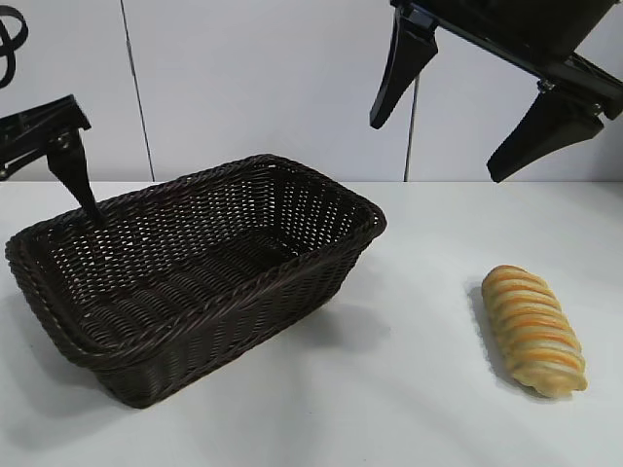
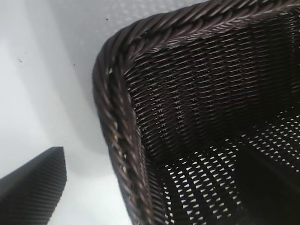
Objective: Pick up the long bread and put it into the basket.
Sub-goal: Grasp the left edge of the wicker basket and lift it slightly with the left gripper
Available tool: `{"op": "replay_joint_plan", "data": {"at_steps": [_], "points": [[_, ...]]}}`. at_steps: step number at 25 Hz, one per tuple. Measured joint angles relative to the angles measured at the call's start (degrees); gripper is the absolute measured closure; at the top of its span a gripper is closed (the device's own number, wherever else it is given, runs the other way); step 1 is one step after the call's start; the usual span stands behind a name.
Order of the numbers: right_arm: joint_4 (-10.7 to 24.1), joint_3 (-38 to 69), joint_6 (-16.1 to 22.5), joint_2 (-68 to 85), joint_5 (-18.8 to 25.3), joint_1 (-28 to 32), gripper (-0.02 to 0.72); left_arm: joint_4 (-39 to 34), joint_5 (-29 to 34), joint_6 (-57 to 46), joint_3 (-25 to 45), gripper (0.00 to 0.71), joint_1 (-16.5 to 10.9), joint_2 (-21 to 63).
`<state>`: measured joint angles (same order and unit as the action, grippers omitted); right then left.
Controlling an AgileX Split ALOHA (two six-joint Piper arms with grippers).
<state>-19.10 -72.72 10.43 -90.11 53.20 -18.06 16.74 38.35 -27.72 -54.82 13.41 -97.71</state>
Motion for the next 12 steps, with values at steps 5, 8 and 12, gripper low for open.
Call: {"op": "replay_joint_plan", "data": {"at_steps": [5,8,12], "points": [[-0.05,0.0,0.0,0.0,0.04,0.0,0.009,1.96,-4.4,-0.62,2.05,0.011,0.0,-1.0],[-0.05,0.0,0.0,0.0,0.04,0.0,0.009,3.38,-5.94,-0.55,3.6,0.053,0.0,-1.0],[-0.24,0.0,0.0,0.0,0.04,0.0,0.009,4.41,-7.09,0.02,3.9,0.093,0.0,-1.0]]}}
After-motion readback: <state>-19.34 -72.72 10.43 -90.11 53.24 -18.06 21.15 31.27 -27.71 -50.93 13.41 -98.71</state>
